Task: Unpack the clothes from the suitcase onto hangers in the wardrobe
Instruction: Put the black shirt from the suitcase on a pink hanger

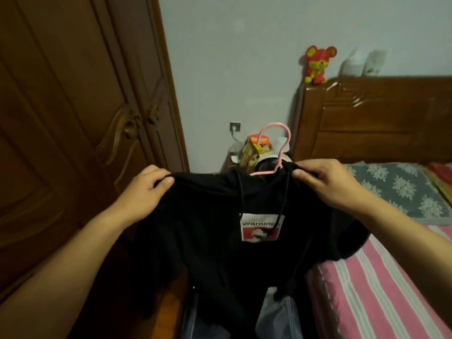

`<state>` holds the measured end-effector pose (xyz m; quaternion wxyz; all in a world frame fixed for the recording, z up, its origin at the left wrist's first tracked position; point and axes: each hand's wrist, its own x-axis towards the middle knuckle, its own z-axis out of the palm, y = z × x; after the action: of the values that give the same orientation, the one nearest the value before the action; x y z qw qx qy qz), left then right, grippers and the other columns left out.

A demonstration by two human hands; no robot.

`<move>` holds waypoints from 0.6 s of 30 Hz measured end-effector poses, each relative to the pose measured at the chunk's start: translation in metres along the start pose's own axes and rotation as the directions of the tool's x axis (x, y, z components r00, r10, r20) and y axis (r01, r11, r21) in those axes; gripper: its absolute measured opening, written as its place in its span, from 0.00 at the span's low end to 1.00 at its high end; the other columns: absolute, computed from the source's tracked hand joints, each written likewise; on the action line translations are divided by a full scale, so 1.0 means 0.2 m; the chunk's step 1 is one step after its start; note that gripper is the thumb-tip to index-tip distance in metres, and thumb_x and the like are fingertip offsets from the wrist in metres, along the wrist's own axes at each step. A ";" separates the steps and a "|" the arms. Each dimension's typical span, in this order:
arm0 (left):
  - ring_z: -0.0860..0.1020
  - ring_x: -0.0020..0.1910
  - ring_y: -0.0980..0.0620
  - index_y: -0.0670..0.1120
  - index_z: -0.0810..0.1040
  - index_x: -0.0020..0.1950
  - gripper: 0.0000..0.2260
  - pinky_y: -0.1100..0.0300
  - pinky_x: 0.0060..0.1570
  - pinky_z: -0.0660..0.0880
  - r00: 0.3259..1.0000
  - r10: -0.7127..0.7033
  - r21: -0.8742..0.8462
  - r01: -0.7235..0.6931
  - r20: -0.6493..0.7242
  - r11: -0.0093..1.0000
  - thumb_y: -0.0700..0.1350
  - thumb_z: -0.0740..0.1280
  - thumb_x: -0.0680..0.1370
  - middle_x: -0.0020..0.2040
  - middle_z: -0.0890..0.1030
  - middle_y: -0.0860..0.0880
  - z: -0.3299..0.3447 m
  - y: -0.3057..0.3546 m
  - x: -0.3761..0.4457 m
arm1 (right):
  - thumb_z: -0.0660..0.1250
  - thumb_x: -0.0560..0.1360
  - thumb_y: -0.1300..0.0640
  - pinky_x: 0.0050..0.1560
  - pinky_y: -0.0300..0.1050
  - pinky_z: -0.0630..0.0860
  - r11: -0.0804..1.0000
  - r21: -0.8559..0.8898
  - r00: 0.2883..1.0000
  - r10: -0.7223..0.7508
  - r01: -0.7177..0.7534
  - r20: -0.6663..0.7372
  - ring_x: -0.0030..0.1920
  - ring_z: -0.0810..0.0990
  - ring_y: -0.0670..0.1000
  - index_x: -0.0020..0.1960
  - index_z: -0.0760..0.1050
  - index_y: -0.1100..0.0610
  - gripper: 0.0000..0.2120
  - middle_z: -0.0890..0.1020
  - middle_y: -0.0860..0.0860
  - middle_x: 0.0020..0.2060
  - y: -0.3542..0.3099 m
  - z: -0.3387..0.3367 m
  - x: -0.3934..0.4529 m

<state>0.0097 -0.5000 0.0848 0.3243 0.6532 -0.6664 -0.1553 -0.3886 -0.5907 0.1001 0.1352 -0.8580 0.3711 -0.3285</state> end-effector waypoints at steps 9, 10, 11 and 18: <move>0.80 0.52 0.49 0.59 0.75 0.57 0.07 0.47 0.51 0.78 0.995 0.022 0.446 -0.063 0.098 0.893 0.58 0.61 0.82 0.52 0.81 0.54 0.29 0.72 -0.21 | 0.65 0.81 0.57 0.48 0.36 0.73 0.966 0.209 0.986 -0.162 0.150 0.040 0.43 0.81 0.46 0.49 0.83 0.63 0.11 0.85 0.55 0.41 -0.07 -0.17 0.05; 0.80 0.52 0.45 0.57 0.75 0.56 0.05 0.47 0.49 0.78 1.000 0.023 0.454 -0.021 0.002 0.890 0.55 0.62 0.82 0.53 0.81 0.52 0.28 0.72 -0.24 | 0.65 0.81 0.58 0.52 0.34 0.73 0.964 0.236 0.992 -0.122 0.125 -0.029 0.47 0.82 0.46 0.53 0.83 0.63 0.10 0.86 0.56 0.45 -0.03 -0.19 0.05; 0.81 0.52 0.43 0.56 0.74 0.56 0.04 0.48 0.46 0.77 0.995 0.014 0.474 0.036 -0.102 0.880 0.52 0.62 0.82 0.52 0.81 0.50 0.27 0.71 -0.29 | 0.65 0.81 0.58 0.55 0.36 0.74 0.969 0.214 0.986 -0.099 0.126 -0.132 0.51 0.83 0.47 0.56 0.83 0.62 0.11 0.86 0.54 0.49 0.01 -0.21 0.03; 0.80 0.45 0.44 0.53 0.71 0.52 0.01 0.50 0.39 0.74 0.950 0.044 0.585 0.154 -0.310 0.797 0.48 0.63 0.82 0.45 0.76 0.52 0.18 0.77 -0.49 | 0.56 0.82 0.43 0.53 0.41 0.72 0.899 0.027 0.896 -0.431 0.436 -0.107 0.50 0.80 0.49 0.60 0.81 0.56 0.21 0.83 0.50 0.48 0.01 -0.13 -0.31</move>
<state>-0.1381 -0.3972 0.1319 0.1950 0.7574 -0.6027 0.1586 -0.4384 -0.5473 0.0892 0.0616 -0.8981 0.1683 -0.4015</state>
